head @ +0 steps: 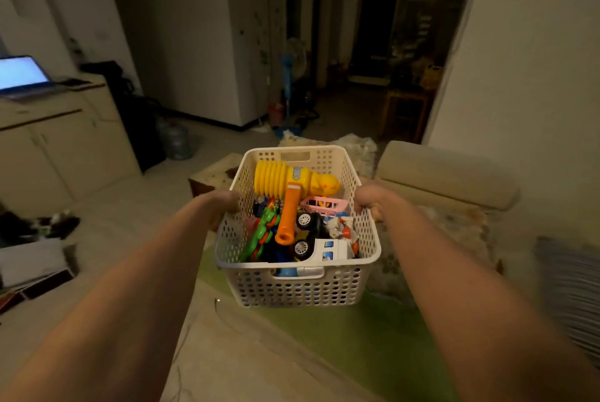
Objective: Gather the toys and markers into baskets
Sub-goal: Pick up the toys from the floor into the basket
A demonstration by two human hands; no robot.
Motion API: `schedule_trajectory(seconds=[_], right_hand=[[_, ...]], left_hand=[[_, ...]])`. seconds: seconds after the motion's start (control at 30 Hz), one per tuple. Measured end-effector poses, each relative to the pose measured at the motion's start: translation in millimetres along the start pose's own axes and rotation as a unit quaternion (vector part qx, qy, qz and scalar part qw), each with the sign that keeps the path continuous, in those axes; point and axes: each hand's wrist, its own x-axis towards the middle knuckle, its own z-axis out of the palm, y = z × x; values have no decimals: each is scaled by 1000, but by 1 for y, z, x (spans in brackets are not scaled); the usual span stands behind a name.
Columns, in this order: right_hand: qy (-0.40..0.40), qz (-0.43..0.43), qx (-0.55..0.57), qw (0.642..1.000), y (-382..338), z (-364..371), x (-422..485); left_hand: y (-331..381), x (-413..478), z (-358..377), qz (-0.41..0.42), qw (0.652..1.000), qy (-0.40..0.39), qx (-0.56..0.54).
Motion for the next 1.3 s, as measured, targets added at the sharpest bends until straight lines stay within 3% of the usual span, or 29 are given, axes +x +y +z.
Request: schedule_trajectory(seconds=[0.17,0.37,0.6,0.7,0.83,1.03,1.13,1.3], right_hand=[[-65,-56,-43,995,-66,27,78],[-154,-158,-123,968,-158,78,158],[-249,-220,-148,932,-247,189,204],[-282,-243,-152,916,-279,250,222],[-303,-264,-148,904,-323,324,235],[-337,-280,-126,890,-386,409,243],[-349,-280,-124,885,-412,439,247],[-386,-278,-117,872,-460,509,270]], left_hand=[[11,42,-41,-27,996,35,-73],[19,64,-97,-66,978,151,-125],[-15,85,-180,-131,939,273,-164],[-41,104,-222,-169,905,355,-160],[-73,130,-278,-169,895,355,-211],[-202,221,-414,-193,880,360,-241],[-153,183,-413,-193,886,348,-239],[-145,194,-452,-220,876,371,-214]])
